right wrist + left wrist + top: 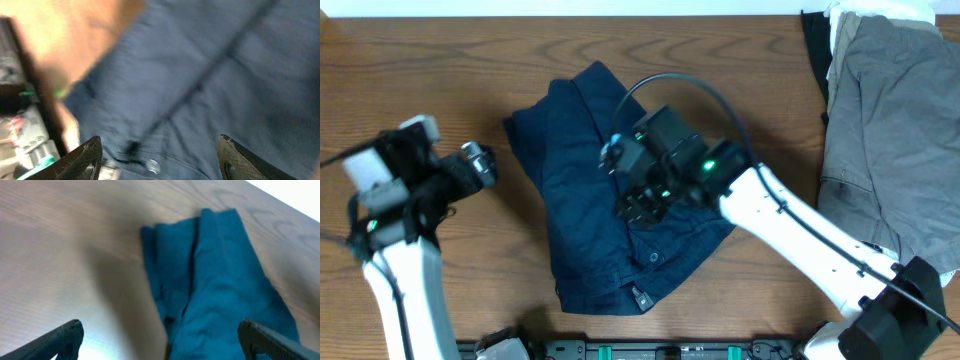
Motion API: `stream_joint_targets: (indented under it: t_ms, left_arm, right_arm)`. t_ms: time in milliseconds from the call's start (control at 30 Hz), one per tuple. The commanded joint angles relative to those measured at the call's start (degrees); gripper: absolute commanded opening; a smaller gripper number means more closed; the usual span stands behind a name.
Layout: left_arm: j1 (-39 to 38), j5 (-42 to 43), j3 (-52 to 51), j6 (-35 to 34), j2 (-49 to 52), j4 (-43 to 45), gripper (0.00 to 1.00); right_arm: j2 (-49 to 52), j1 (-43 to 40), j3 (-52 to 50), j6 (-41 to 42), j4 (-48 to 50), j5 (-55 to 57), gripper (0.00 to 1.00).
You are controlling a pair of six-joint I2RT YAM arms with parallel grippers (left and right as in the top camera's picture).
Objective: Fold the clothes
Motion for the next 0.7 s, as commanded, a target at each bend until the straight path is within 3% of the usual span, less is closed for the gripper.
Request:
stream_joint_targets:
  t_ms: [0,167,467,667]
  left_arm:
    - [-5.2,0.8,1.7,1.0,6.2,4.8,0.99]
    - [-12.3,1.0,6.0,2.8,16.6,12.2,0.99]
    - [-16.7,4.7,32.8,9.3,41.0,-1.8,0.98]
    - [-16.8,4.8,37.8,9.4,49.0,-3.7,0.93]
  right_arm:
    - [-0.2,-3.9,0.5,-0.4,-0.9,4.8,0.72]
    - [1.2,-8.2,0.5,-0.4,-0.8,4.8,0.72]
    - [1.4,-10.0,0.5,-0.9,-0.8,5.0,0.72]
    - [1.4,-10.0,0.4,-0.9,-0.8,5.0,0.7]
